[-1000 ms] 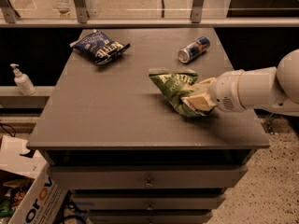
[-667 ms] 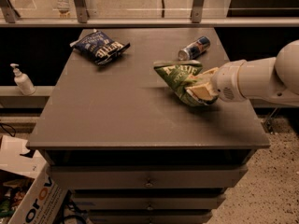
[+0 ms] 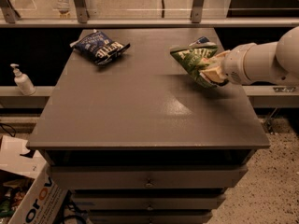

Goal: Move green jalapeno chip bag near redbull can

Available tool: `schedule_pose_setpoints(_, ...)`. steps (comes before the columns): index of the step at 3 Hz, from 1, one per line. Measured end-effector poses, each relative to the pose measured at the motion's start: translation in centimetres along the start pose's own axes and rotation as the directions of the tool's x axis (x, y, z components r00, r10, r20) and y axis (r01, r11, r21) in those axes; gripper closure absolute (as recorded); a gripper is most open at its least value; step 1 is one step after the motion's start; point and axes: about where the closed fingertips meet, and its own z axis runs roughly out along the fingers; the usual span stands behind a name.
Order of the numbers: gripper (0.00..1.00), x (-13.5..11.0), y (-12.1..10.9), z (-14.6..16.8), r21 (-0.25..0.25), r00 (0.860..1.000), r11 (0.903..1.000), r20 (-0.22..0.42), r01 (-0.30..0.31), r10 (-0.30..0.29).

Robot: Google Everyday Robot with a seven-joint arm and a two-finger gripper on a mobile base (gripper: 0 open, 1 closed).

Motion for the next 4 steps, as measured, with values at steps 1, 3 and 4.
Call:
schedule_pose_setpoints(1, 1.00, 1.7, -2.6, 0.4, 0.061, 0.998, 0.9971, -0.052, 0.047, -0.044)
schedule_pose_setpoints(3, 1.00, 4.8, -6.1, 1.9, 0.130, 0.988, 0.9862, -0.129, 0.103, -0.087)
schedule_pose_setpoints(4, 0.82, 5.6, -6.0, 2.6, 0.125, 0.987, 0.9875, -0.140, 0.097, -0.079)
